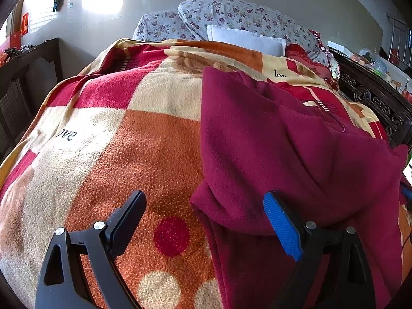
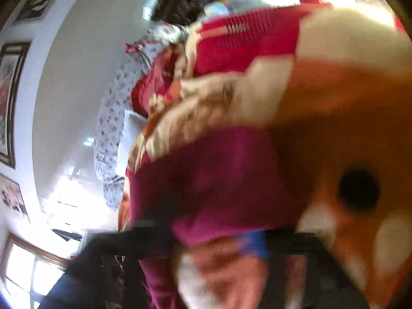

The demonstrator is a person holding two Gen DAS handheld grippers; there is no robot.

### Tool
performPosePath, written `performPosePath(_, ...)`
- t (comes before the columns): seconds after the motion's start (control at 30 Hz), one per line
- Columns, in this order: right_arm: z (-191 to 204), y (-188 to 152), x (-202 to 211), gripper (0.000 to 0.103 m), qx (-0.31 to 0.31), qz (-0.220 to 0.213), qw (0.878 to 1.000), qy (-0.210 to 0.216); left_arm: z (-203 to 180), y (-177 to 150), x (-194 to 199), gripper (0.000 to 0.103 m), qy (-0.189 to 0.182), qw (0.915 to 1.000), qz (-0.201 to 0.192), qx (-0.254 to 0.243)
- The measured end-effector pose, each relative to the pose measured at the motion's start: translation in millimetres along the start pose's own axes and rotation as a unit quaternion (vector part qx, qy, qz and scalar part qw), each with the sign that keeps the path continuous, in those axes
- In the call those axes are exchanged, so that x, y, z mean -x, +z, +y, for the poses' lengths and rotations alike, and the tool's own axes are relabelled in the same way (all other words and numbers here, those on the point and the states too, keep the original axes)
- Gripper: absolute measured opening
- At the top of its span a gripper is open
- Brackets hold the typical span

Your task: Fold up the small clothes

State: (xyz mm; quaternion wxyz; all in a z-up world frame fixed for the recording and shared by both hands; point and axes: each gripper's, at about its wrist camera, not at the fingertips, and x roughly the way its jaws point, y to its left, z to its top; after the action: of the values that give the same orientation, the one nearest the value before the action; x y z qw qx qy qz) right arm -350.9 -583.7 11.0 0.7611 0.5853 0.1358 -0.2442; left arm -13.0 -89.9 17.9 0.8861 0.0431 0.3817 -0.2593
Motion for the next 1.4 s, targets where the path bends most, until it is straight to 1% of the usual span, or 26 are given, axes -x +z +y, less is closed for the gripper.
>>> performPosePath(0.1, 13.6, 13.4, 32.9, 0.008, 0.059, -0.060, 0.996, -0.021, 2.6, 0.5, -1.5, 0.092, -0.002, 1.0000, 0.005, 0.005)
performPosePath(0.17, 26.0, 17.8, 60.1, 0.008, 0.104, -0.102, 0.989, -0.036, 2.8, 0.2, -1.6, 0.092, -0.002, 1.0000, 0.006, 0.004)
performPosePath(0.2, 33.2, 19.3, 75.4, 0.008, 0.137, -0.128, 0.981, -0.049, 3.8, 0.6, -1.8, 0.092, -0.002, 1.0000, 0.005, 0.004)
performPosePath(0.23, 37.9, 19.2, 82.0, 0.008, 0.156, -0.136, 0.977, -0.054, 3.5, 0.6, -1.9, 0.092, -0.001, 1.0000, 0.005, 0.002)
performPosePath(0.33, 39.4, 14.9, 84.0, 0.008, 0.188, -0.118, 0.972, -0.079, 3.5, 0.7, -3.2, 0.092, -0.001, 1.0000, 0.006, -0.001)
performPosePath(0.4, 30.4, 14.0, 82.2, 0.010, 0.175, -0.106, 0.976, -0.079, 3.7, 0.8, -4.0, 0.092, -0.002, 1.0000, 0.007, 0.001)
performPosePath(0.43, 21.0, 13.8, 83.2, 0.010, 0.153, -0.099, 0.981, -0.070, 4.5, 0.8, -4.4, 0.092, -0.003, 1.0000, 0.008, 0.002)
performPosePath(0.47, 11.3, 15.3, 84.6, 0.016, 0.131, -0.095, 0.985, -0.064, 5.0, 0.8, -4.9, 0.092, -0.003, 1.0000, 0.009, 0.003)
performPosePath(0.5, -3.2, 18.2, 84.3, 0.032, 0.099, -0.093, 0.989, -0.059, 5.4, 0.8, -5.0, 0.092, -0.004, 0.9999, 0.009, 0.004)
performPosePath(0.53, -14.0, 20.1, 81.3, 0.038, 0.077, -0.094, 0.991, -0.063, 5.5, 0.7, -5.2, 0.092, -0.004, 0.9999, 0.009, 0.005)
performPosePath(0.57, -24.1, 22.7, 79.8, 0.038, 0.059, -0.093, 0.992, -0.066, 5.4, 0.6, -5.1, 0.092, -0.003, 0.9999, 0.009, 0.004)
performPosePath(0.67, -47.0, 33.2, 73.6, 0.037, 0.034, -0.080, 0.994, -0.061, 4.7, 0.3, -4.4, 0.092, -0.002, 1.0000, 0.008, 0.001)
performPosePath(0.7, -47.2, 34.4, 73.8, 0.028, 0.034, -0.081, 0.994, -0.062, 4.9, 0.6, -4.5, 0.092, -0.002, 1.0000, 0.008, 0.001)
performPosePath(0.73, -41.4, 33.5, 77.0, 0.023, 0.046, -0.088, 0.993, -0.068, 5.1, 0.6, -4.4, 0.092, -0.003, 1.0000, 0.008, 0.001)
performPosePath(0.83, 3.5, 24.6, 87.5, 0.020, 0.122, -0.113, 0.984, -0.071, 4.2, 1.4, 0.2, 0.092, -0.003, 1.0000, -0.005, 0.002)
performPosePath(0.9, 42.9, 13.6, 93.4, 0.020, 0.175, -0.121, 0.976, -0.048, 3.2, 2.1, 10.9, 0.092, -0.005, 0.9995, -0.031, 0.003)
performPosePath(1.0, 116.7, -19.0, 87.4, 0.020, 0.270, -0.109, 0.957, 0.000, 1.3, 3.5, 28.6, 0.092, -0.019, 0.9973, -0.071, 0.002)
performPosePath(1.07, 167.9, -57.7, 67.8, 0.020, 0.346, -0.077, 0.934, 0.034, 0.5, 3.9, 37.3, 0.092, -0.046, 0.9953, -0.086, 0.004)
performPosePath(1.1, 194.7, -86.8, 51.5, 0.020, 0.391, -0.052, 0.917, 0.052, 1.2, 4.3, 40.6, 0.092, -0.066, 0.9938, -0.089, 0.007)
performPosePath(1.17, 219.7, -133.5, 20.1, 0.021, 0.439, -0.001, 0.895, 0.075, 4.4, 6.6, 43.7, 0.092, -0.101, 0.9906, -0.091, 0.017)
performPosePath(1.2, 228.8, -160.9, -1.0, 0.021, 0.463, 0.035, 0.882, 0.083, 7.0, 7.6, 44.0, 0.093, -0.118, 0.9887, -0.089, 0.024)
performPosePath(1.23, 234.1, -193.7, -27.9, 0.022, 0.490, 0.075, 0.865, 0.078, 9.4, 8.4, 43.2, 0.094, -0.130, 0.9873, -0.086, 0.032)
performPosePath(1.3, 233.7, -241.4, -73.5, 0.044, 0.527, 0.144, 0.836, 0.055, 11.8, 10.3, 39.9, 0.094, -0.144, 0.9855, -0.078, 0.045)
performPosePath(1.33, 229.4, -264.6, -96.7, 0.046, 0.543, 0.182, 0.819, 0.029, 14.3, 10.8, 37.4, 0.094, -0.152, 0.9843, -0.071, 0.052)
performPosePath(1.37, 224.6, -277.2, -107.5, 0.046, 0.550, 0.201, 0.811, 0.015, 15.0, 10.9, 35.2, 0.094, -0.157, 0.9838, -0.067, 0.056)
performPosePath(1.4, 218.7, -286.0, -113.5, 0.046, 0.549, 0.214, 0.808, 0.013, 15.6, 10.0, 34.2, 0.094, -0.158, 0.9836, -0.064, 0.059)
